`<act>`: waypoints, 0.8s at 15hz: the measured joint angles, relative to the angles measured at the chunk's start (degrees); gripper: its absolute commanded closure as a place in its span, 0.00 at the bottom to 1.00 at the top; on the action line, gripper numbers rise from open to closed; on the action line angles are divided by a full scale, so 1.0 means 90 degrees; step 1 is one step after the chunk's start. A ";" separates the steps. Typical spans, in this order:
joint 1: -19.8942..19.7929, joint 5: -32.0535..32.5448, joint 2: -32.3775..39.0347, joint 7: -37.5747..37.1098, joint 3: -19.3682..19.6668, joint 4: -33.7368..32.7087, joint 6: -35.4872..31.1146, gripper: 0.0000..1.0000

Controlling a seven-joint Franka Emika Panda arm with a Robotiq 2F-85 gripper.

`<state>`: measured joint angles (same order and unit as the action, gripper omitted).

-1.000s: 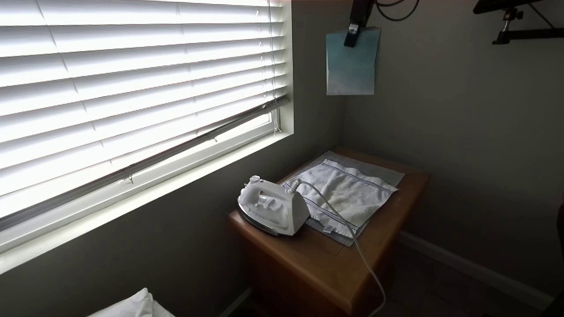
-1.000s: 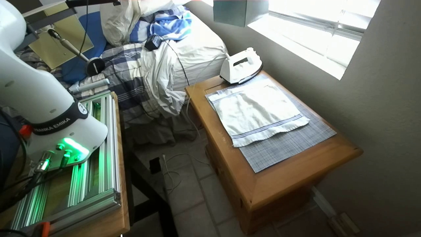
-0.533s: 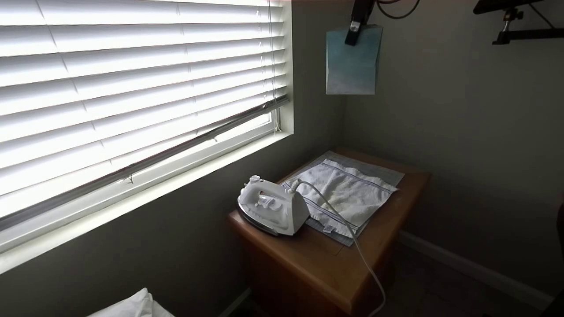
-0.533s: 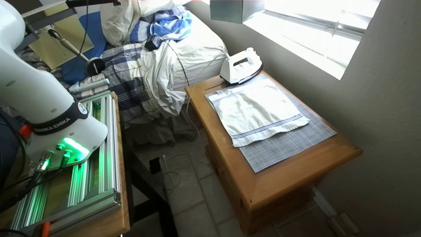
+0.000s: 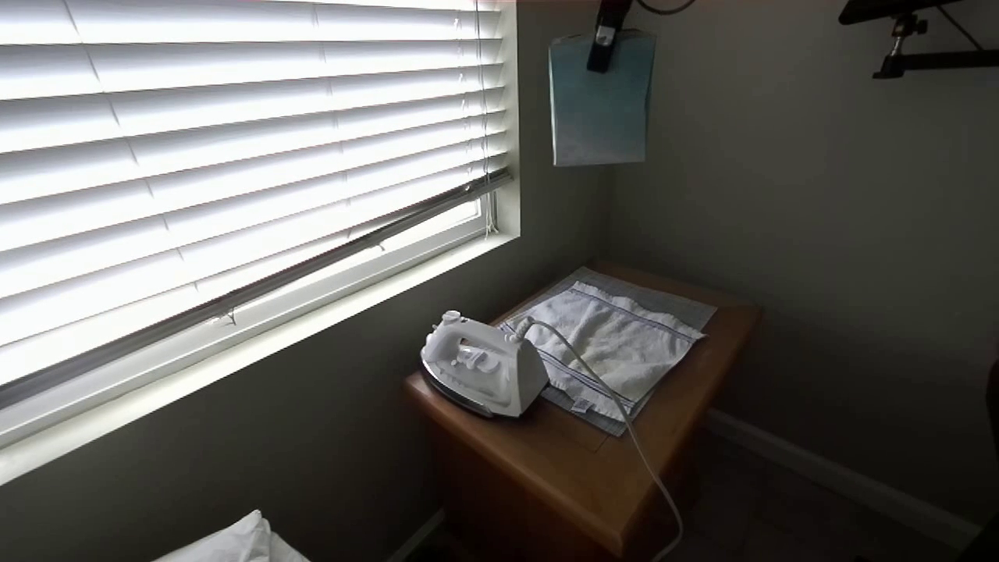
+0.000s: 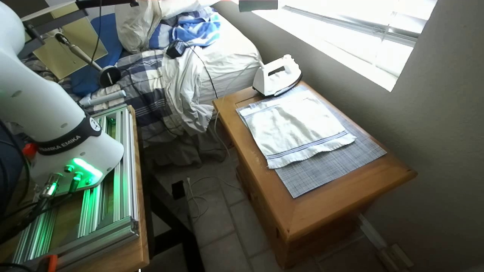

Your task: Put the tissue box on the bed.

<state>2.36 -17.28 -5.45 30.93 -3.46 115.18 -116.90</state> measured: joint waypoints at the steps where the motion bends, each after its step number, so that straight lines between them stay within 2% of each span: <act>1: 0.0168 0.0073 0.0171 0.0000 -0.0113 -0.0274 0.0112 0.99; 4: 0.0601 0.0248 0.0855 0.0062 -0.0484 -0.1212 0.0421 0.99; 12: 0.1426 0.0980 0.2845 0.0583 -0.1468 -0.3601 0.1185 0.99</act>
<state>15.20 -8.46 20.15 36.18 -16.66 82.78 -106.23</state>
